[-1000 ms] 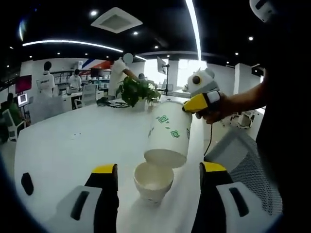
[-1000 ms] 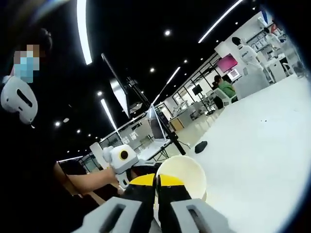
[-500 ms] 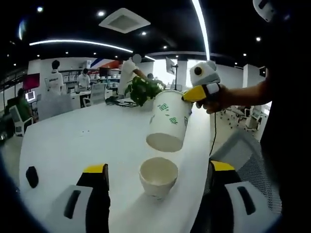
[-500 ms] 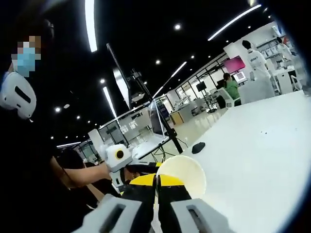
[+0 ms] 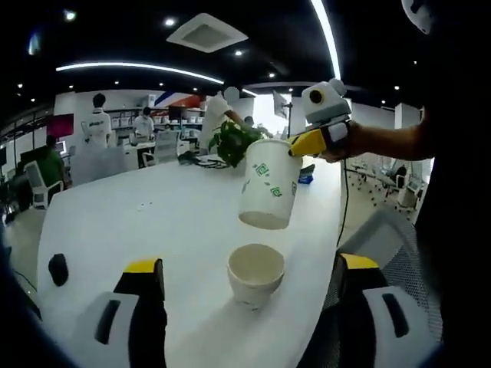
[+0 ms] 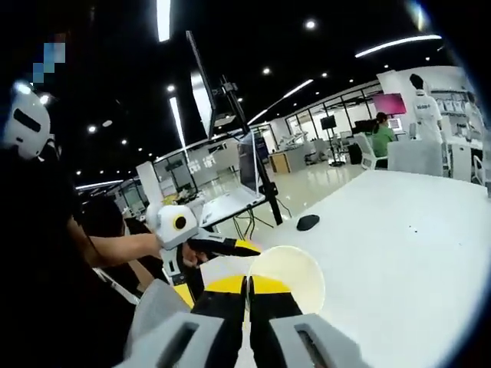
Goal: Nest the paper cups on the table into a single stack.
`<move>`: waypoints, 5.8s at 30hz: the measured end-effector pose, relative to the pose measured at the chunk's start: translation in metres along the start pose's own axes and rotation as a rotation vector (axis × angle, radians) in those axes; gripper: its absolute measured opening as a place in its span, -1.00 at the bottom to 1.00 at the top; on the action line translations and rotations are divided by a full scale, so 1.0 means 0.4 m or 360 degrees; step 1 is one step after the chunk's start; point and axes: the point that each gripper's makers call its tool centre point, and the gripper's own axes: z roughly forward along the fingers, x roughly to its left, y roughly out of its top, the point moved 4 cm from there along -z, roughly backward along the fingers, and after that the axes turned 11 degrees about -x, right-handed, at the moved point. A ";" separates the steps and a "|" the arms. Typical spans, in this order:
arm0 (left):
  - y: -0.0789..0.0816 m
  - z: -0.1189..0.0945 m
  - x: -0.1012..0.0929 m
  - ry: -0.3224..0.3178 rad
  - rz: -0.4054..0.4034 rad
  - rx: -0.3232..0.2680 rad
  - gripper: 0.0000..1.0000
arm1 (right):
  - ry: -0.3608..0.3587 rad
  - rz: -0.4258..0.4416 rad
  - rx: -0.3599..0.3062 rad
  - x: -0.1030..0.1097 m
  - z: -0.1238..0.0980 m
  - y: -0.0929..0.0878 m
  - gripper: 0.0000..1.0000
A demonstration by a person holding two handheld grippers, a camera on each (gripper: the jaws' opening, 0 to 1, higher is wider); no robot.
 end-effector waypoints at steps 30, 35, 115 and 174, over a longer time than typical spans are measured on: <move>-0.014 -0.026 -0.010 0.0062 -0.0007 0.0035 0.98 | 0.0108 -0.0432 0.0484 0.004 0.041 -0.061 -1.00; -0.015 -0.029 -0.010 0.0067 -0.0003 0.0038 0.97 | 0.0135 -0.0503 0.0544 0.010 0.049 -0.072 -1.00; -0.094 -0.044 -0.042 0.0055 -0.0036 0.0163 0.92 | 0.0233 -0.0611 0.0892 0.015 0.147 -0.312 -1.00; -0.150 0.019 -0.040 -0.0078 0.0026 0.0221 0.78 | 0.0047 -0.0607 0.0545 0.000 0.102 -0.243 -0.37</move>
